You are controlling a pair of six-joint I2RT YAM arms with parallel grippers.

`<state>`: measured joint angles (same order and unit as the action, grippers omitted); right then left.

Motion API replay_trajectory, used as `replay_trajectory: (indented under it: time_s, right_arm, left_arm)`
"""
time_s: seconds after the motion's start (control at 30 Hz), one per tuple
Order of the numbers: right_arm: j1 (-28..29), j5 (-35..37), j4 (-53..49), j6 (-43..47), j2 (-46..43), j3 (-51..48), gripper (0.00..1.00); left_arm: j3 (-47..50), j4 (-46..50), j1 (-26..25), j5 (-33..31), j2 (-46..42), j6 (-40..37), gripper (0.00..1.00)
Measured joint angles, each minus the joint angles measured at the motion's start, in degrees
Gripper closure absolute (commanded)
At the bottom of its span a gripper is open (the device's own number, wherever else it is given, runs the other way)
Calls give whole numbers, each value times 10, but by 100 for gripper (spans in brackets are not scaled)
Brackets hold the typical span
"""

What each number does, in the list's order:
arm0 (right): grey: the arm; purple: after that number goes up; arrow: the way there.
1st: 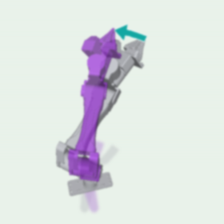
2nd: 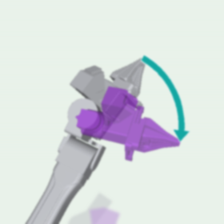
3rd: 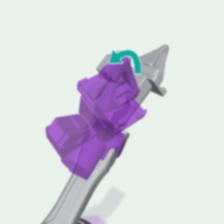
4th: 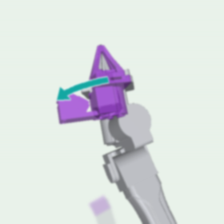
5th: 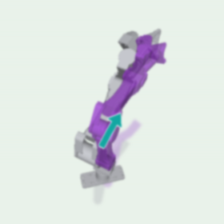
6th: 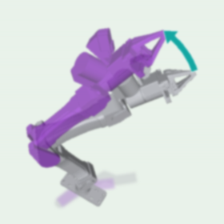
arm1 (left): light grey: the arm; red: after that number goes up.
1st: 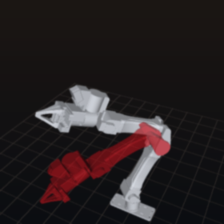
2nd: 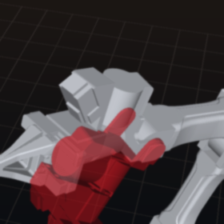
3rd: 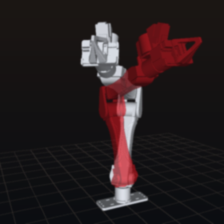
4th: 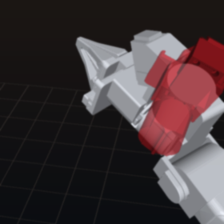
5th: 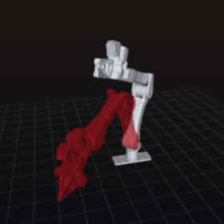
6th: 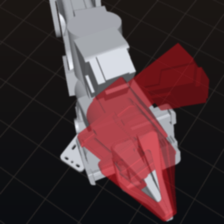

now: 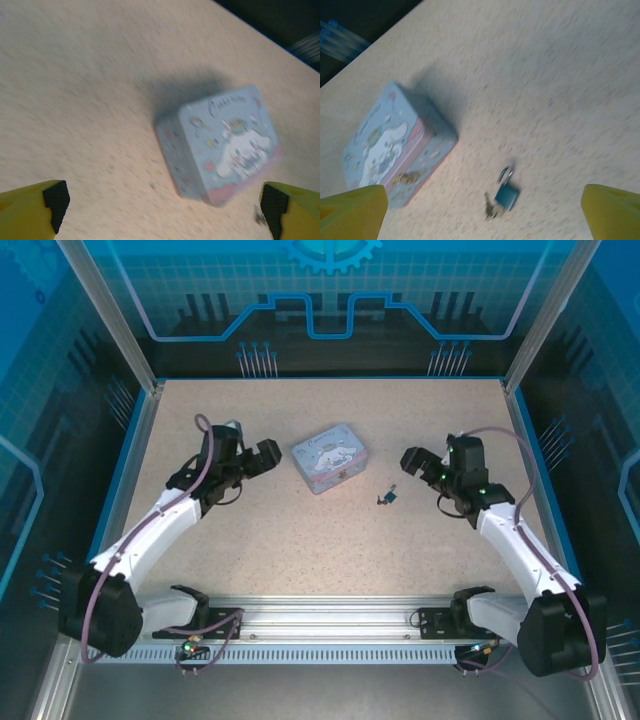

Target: Unlock the padlock with the key

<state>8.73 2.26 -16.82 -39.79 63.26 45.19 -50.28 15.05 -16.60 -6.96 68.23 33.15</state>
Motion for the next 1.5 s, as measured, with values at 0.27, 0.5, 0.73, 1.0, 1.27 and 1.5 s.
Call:
replay_trajectory:
  time_s: [0.27, 0.5, 0.73, 1.0, 1.27, 1.5]
  right_arm:
    - [-4, 202, 62, 126, 43, -46, 0]
    - [-7, 254, 201, 225, 95, -112, 0]
    - [-17, 215, 443, 318, 176, -184, 0]
    - [-45, 111, 571, 360, 231, -224, 0]
    - [-38, 112, 600, 373, 231, -223, 0]
    - [-39, 105, 602, 373, 231, -223, 0]
  left_arm:
    - [188, -183, 26, -194, -56, -186, 1]
    - [272, -421, 79, -234, 50, -271, 1]
    - [308, -605, 103, -198, 169, -309, 1]
    - [304, -675, 135, -101, 206, -320, 1]
    - [299, -676, 150, -67, 206, -320, 1]
    - [298, -676, 150, -60, 206, -318, 1]
